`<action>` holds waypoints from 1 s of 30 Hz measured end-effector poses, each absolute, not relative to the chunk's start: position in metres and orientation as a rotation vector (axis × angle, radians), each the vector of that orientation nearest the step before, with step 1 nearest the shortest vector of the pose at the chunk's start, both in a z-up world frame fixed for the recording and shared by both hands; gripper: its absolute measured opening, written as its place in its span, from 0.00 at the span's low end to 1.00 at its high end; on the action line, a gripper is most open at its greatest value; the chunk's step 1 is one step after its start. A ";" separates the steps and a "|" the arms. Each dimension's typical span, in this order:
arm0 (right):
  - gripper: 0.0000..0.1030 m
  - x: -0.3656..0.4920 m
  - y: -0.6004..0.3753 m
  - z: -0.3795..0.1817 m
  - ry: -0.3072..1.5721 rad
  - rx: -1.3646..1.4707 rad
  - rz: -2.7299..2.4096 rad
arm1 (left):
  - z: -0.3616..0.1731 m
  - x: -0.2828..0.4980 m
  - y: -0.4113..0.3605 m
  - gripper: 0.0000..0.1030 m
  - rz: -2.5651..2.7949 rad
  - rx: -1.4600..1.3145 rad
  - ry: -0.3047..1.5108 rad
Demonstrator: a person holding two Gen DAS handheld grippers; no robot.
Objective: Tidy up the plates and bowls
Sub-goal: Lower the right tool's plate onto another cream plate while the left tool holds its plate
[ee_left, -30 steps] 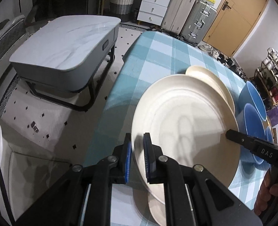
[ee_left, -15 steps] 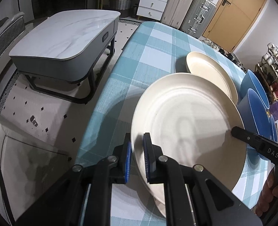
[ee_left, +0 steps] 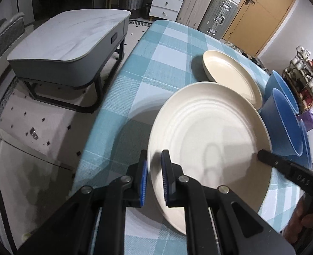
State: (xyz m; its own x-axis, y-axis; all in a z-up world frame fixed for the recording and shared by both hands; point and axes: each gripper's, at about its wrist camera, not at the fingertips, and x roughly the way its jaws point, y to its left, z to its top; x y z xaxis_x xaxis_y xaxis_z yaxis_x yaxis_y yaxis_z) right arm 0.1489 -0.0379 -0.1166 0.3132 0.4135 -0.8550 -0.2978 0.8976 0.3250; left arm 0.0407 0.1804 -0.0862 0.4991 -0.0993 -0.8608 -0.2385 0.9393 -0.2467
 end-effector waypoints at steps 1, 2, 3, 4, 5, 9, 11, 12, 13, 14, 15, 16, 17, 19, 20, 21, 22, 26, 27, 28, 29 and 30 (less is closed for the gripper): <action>0.07 0.145 -0.039 -0.119 1.166 0.117 0.463 | -0.086 0.039 0.179 0.09 0.091 -0.349 1.050; 0.07 0.143 -0.039 -0.121 1.171 0.120 0.464 | -0.086 0.039 0.177 0.09 0.093 -0.340 1.049; 0.07 0.140 -0.040 -0.122 1.170 0.123 0.464 | -0.087 0.038 0.175 0.09 0.092 -0.337 1.048; 0.07 0.136 -0.041 -0.123 1.168 0.128 0.460 | -0.087 0.037 0.174 0.09 0.089 -0.335 1.046; 0.07 0.133 -0.043 -0.124 1.166 0.133 0.457 | -0.087 0.036 0.172 0.09 0.084 -0.330 1.049; 0.07 0.124 -0.052 -0.124 1.155 0.159 0.447 | -0.087 0.034 0.166 0.09 0.065 -0.318 1.051; 0.07 0.120 -0.057 -0.126 1.149 0.176 0.436 | -0.089 0.034 0.161 0.09 0.059 -0.311 1.051; 0.07 0.120 -0.059 -0.126 1.148 0.184 0.431 | -0.091 0.036 0.159 0.09 0.055 -0.308 1.057; 0.07 0.120 -0.061 -0.127 1.144 0.192 0.423 | -0.093 0.037 0.158 0.09 0.052 -0.309 1.063; 0.07 0.119 -0.062 -0.128 1.141 0.197 0.415 | -0.094 0.037 0.157 0.09 0.050 -0.314 1.064; 0.07 0.119 -0.064 -0.129 1.142 0.202 0.411 | -0.095 0.038 0.156 0.09 0.048 -0.313 1.067; 0.07 0.118 -0.067 -0.129 1.140 0.213 0.409 | -0.097 0.038 0.154 0.09 0.044 -0.310 1.072; 0.07 0.116 -0.068 -0.130 1.141 0.216 0.405 | -0.098 0.038 0.153 0.09 0.044 -0.313 1.075; 0.07 0.114 -0.069 -0.131 1.141 0.211 0.398 | -0.099 0.038 0.152 0.09 0.047 -0.300 1.075; 0.07 0.112 -0.069 -0.132 1.138 0.211 0.397 | -0.099 0.037 0.152 0.09 0.047 -0.299 1.074; 0.07 0.111 -0.069 -0.132 1.131 0.211 0.394 | -0.099 0.037 0.152 0.09 0.046 -0.300 1.076; 0.07 0.109 -0.067 -0.132 1.127 0.203 0.391 | -0.099 0.037 0.152 0.09 0.043 -0.296 1.079; 0.07 0.105 -0.064 -0.130 1.132 0.189 0.375 | -0.100 0.038 0.149 0.11 0.044 -0.282 1.086; 0.07 0.105 -0.063 -0.129 1.136 0.184 0.369 | -0.101 0.039 0.148 0.11 0.046 -0.279 1.087; 0.07 0.104 -0.061 -0.128 1.132 0.173 0.364 | -0.101 0.038 0.148 0.12 0.047 -0.278 1.086; 0.07 0.103 -0.059 -0.127 1.129 0.158 0.362 | -0.101 0.038 0.147 0.12 0.049 -0.278 1.085; 0.07 0.103 -0.059 -0.128 1.128 0.155 0.363 | -0.102 0.038 0.146 0.13 0.047 -0.278 1.086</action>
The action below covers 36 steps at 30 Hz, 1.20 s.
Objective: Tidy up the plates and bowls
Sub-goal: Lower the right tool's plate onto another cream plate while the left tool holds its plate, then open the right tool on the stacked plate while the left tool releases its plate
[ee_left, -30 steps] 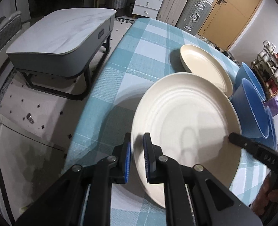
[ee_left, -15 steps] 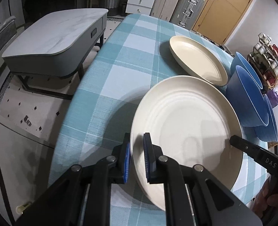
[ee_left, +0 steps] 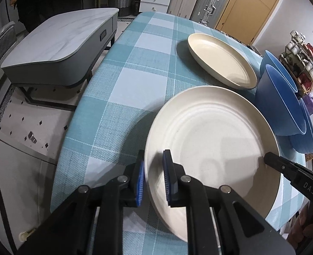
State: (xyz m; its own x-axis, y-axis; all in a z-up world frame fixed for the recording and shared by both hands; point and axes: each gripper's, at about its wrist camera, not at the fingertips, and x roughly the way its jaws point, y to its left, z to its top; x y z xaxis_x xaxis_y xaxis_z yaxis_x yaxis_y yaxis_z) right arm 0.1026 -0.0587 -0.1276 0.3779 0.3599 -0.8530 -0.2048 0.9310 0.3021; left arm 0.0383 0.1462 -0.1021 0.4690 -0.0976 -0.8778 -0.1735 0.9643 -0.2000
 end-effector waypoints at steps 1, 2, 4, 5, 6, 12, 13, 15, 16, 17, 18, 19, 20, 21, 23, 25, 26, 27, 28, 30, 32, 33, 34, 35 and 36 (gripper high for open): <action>0.08 0.102 -0.060 -0.128 1.126 0.158 0.364 | -0.103 0.038 0.146 0.14 0.045 -0.278 1.087; 0.08 0.101 -0.060 -0.128 1.121 0.158 0.367 | -0.103 0.038 0.145 0.16 0.043 -0.278 1.091; 0.08 0.099 -0.062 -0.126 1.109 0.154 0.368 | -0.105 0.039 0.143 0.18 0.037 -0.272 1.109; 0.08 0.099 -0.063 -0.124 1.102 0.152 0.366 | -0.107 0.039 0.142 0.18 0.037 -0.267 1.115; 0.09 0.098 -0.062 -0.123 1.098 0.147 0.361 | -0.107 0.040 0.142 0.18 0.038 -0.266 1.118; 0.10 0.095 -0.063 -0.123 1.095 0.129 0.359 | -0.110 0.040 0.142 0.19 0.034 -0.293 1.132; 0.10 0.095 -0.064 -0.122 1.093 0.128 0.361 | -0.109 0.040 0.142 0.19 0.035 -0.294 1.129; 0.10 0.095 -0.064 -0.123 1.099 0.119 0.362 | -0.106 0.040 0.143 0.23 0.042 -0.291 1.122; 0.10 0.095 -0.064 -0.123 1.098 0.117 0.360 | -0.105 0.040 0.143 0.23 0.046 -0.287 1.117; 0.10 0.095 -0.066 -0.122 1.095 0.116 0.356 | -0.104 0.040 0.144 0.23 0.050 -0.287 1.117; 0.10 0.096 -0.067 -0.121 1.092 0.109 0.349 | -0.103 0.041 0.144 0.23 0.051 -0.285 1.118; 0.10 0.097 -0.066 -0.121 1.094 0.110 0.351 | -0.103 0.041 0.144 0.23 0.051 -0.281 1.118; 0.10 0.098 -0.066 -0.122 1.105 0.120 0.367 | -0.102 0.041 0.144 0.23 0.053 -0.277 1.117; 0.10 0.098 -0.068 -0.122 1.111 0.112 0.368 | -0.102 0.041 0.144 0.23 0.055 -0.276 1.118; 0.10 0.100 -0.066 -0.124 1.113 0.092 0.370 | -0.101 0.041 0.145 0.23 0.055 -0.280 1.117; 0.10 0.102 -0.066 -0.128 1.119 0.084 0.369 | -0.100 0.040 0.146 0.24 0.061 -0.281 1.112; 0.10 0.105 -0.067 -0.131 1.133 0.096 0.372 | -0.099 0.040 0.146 0.26 0.063 -0.280 1.114; 0.10 0.106 -0.068 -0.133 1.139 0.109 0.378 | -0.099 0.039 0.147 0.26 0.067 -0.279 1.115; 0.10 0.107 -0.067 -0.134 1.138 0.113 0.381 | -0.098 0.038 0.148 0.27 0.072 -0.278 1.111; 0.10 0.105 -0.067 -0.133 1.132 0.109 0.380 | -0.095 0.036 0.149 0.28 0.079 -0.274 1.101; 0.13 0.102 -0.069 -0.130 1.120 0.110 0.382 | -0.088 0.033 0.147 0.28 0.094 -0.249 1.078; 0.13 0.099 -0.070 -0.128 1.113 0.106 0.377 | -0.083 0.030 0.146 0.29 0.098 -0.240 1.059; 0.13 0.096 -0.073 -0.124 1.101 0.108 0.382 | -0.077 0.027 0.145 0.31 0.108 -0.233 1.038; 0.14 0.093 -0.074 -0.121 1.089 0.110 0.389 | -0.071 0.023 0.144 0.39 0.119 -0.230 1.016; 0.15 0.090 -0.076 -0.116 1.074 0.107 0.391 | -0.065 0.020 0.144 0.43 0.124 -0.233 0.993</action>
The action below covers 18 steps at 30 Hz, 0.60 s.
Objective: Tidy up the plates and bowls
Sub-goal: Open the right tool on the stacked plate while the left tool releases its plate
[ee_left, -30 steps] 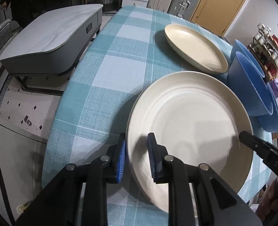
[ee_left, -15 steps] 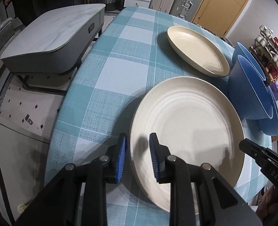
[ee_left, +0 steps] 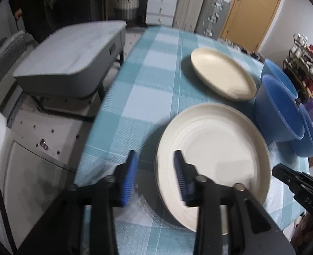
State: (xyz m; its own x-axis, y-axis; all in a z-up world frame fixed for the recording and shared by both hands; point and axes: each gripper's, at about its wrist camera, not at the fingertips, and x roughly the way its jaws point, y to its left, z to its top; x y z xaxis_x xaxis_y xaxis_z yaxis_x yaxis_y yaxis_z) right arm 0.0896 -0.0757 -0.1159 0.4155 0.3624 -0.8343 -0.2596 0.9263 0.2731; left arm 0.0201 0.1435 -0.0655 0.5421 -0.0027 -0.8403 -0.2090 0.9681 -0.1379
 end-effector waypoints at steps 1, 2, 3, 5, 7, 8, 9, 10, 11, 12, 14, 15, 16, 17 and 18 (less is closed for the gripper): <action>0.16 0.085 -0.078 -0.109 1.051 0.105 0.393 | -0.058 0.016 0.143 0.47 0.126 -0.240 0.962; 0.17 0.082 -0.082 -0.103 1.029 0.108 0.402 | -0.053 0.013 0.141 0.47 0.128 -0.241 0.941; 0.17 0.079 -0.084 -0.098 1.011 0.109 0.409 | -0.048 0.011 0.139 0.47 0.126 -0.234 0.929; 0.21 0.071 -0.087 -0.083 0.937 0.108 0.418 | -0.040 0.010 0.130 0.47 0.109 -0.211 0.921; 0.30 0.066 -0.090 -0.069 0.873 0.115 0.424 | -0.033 0.006 0.122 0.47 0.093 -0.198 0.897; 0.41 0.064 -0.091 -0.063 0.838 0.121 0.431 | -0.030 0.006 0.118 0.48 0.090 -0.191 0.889; 0.48 0.061 -0.092 -0.056 0.800 0.124 0.437 | -0.028 0.005 0.114 0.48 0.088 -0.186 0.881; 0.59 0.058 -0.093 -0.050 0.767 0.120 0.437 | -0.025 0.004 0.109 0.48 0.083 -0.175 0.868; 0.66 0.056 -0.093 -0.044 0.734 0.111 0.437 | -0.024 0.004 0.104 0.48 0.078 -0.160 0.866; 0.69 0.053 -0.093 -0.038 0.698 0.100 0.440 | -0.022 0.004 0.100 0.48 0.078 -0.144 0.865; 0.78 0.052 -0.091 -0.028 0.642 0.069 0.444 | -0.019 0.005 0.090 0.49 0.079 -0.108 0.859; 0.82 0.052 -0.089 -0.024 0.625 0.056 0.449 | -0.018 0.006 0.086 0.49 0.077 -0.098 0.857; 0.85 0.052 -0.085 -0.019 0.608 0.041 0.453 | -0.017 0.006 0.082 0.49 0.078 -0.087 0.853; 0.85 0.052 -0.085 -0.016 0.587 0.028 0.453 | -0.016 0.008 0.079 0.49 0.076 -0.077 0.851; 0.86 0.052 -0.086 -0.012 0.571 0.022 0.449 | -0.014 0.008 0.077 0.50 0.075 -0.073 0.850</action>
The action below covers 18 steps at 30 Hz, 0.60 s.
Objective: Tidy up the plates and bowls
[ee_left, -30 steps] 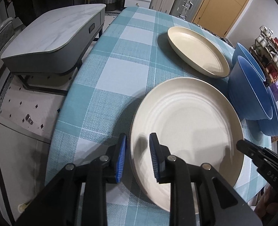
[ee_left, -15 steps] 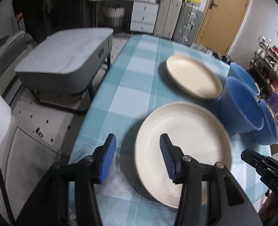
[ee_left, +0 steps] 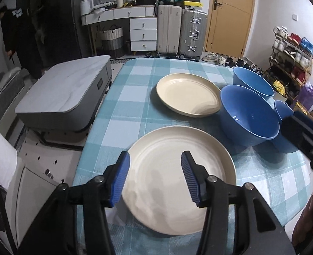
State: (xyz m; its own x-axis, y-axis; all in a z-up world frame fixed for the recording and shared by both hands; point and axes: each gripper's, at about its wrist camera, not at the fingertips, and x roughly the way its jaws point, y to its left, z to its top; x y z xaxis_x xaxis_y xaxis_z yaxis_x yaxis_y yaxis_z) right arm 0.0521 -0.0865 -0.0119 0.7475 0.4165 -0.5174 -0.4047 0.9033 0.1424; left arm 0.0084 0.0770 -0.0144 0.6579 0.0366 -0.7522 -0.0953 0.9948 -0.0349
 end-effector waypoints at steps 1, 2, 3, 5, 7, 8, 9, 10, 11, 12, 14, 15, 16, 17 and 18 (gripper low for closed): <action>0.87 0.054 -0.088 -0.009 0.562 0.022 0.449 | -0.013 0.010 0.075 0.50 0.077 -0.069 0.843; 0.91 0.057 -0.090 -0.006 0.560 0.032 0.454 | -0.012 0.011 0.074 0.50 0.080 -0.065 0.840; 0.94 0.058 -0.092 -0.004 0.559 0.047 0.458 | -0.011 0.012 0.073 0.51 0.082 -0.059 0.835; 0.98 0.062 -0.095 0.001 0.564 0.074 0.461 | -0.009 0.014 0.070 0.51 0.082 -0.045 0.818; 0.98 0.063 -0.096 0.002 0.559 0.088 0.484 | -0.006 0.016 0.067 0.53 0.087 -0.033 0.812; 0.98 0.064 -0.096 0.004 0.555 0.088 0.500 | -0.006 0.017 0.067 0.55 0.086 -0.033 0.811; 0.98 0.064 -0.095 0.004 0.549 0.081 0.511 | -0.005 0.018 0.066 0.57 0.084 -0.031 0.810; 0.98 0.064 -0.093 0.004 0.546 0.071 0.515 | -0.004 0.018 0.065 0.66 0.084 -0.027 0.806; 0.98 0.065 -0.092 0.003 0.544 0.061 0.512 | -0.002 0.018 0.065 0.75 0.088 -0.020 0.790; 0.98 0.067 -0.091 0.003 0.547 0.060 0.511 | -0.001 0.018 0.064 0.78 0.089 -0.017 0.777; 0.98 0.074 -0.091 -0.001 0.571 0.073 0.513 | 0.004 0.017 0.062 0.80 0.084 -0.003 0.742; 0.98 0.074 -0.093 -0.002 0.578 0.080 0.515 | 0.006 0.018 0.062 0.81 0.085 0.006 0.737; 0.98 0.077 -0.094 -0.003 0.590 0.089 0.516 | 0.007 0.020 0.061 0.81 0.092 0.013 0.736; 0.98 0.080 -0.094 -0.005 0.598 0.093 0.514 | 0.007 0.022 0.062 0.81 0.096 0.014 0.738; 0.98 0.082 -0.095 -0.006 0.609 0.099 0.508 | 0.007 0.024 0.062 0.81 0.095 0.010 0.740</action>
